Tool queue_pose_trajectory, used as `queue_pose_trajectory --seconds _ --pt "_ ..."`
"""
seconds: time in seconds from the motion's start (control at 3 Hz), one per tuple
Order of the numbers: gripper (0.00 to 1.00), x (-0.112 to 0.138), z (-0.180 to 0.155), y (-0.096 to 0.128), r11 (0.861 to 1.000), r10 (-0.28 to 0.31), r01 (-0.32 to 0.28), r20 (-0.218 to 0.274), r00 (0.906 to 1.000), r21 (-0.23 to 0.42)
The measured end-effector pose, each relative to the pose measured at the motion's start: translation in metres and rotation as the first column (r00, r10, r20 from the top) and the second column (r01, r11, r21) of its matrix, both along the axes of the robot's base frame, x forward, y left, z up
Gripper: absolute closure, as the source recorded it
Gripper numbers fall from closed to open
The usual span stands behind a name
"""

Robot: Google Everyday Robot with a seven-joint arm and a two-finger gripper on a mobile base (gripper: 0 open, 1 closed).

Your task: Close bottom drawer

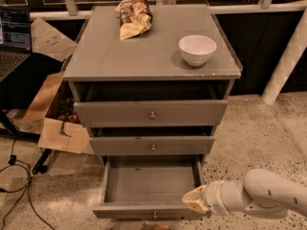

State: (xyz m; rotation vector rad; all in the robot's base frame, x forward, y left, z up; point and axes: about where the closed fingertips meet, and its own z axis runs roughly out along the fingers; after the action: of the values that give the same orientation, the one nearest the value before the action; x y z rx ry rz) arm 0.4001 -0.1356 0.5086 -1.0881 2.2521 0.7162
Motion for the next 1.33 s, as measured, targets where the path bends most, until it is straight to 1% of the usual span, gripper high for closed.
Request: queue_pose_trajectory --seconds 0.33,0.67,1.0,1.33 --pt "1.0 0.0 0.0 0.0 1.0 0.0 0.0 0.0 1.0 0.0" --pt "1.0 -0.008 -0.018 0.003 1.0 -0.009 0.009 0.008 0.9999 -0.01" --pt "1.0 -0.011 -0.051 0.004 0.998 -0.067 0.067 0.009 0.9977 0.015" --pt "1.0 -0.011 -0.096 0.005 0.994 -0.085 0.087 -0.021 0.9961 0.067"
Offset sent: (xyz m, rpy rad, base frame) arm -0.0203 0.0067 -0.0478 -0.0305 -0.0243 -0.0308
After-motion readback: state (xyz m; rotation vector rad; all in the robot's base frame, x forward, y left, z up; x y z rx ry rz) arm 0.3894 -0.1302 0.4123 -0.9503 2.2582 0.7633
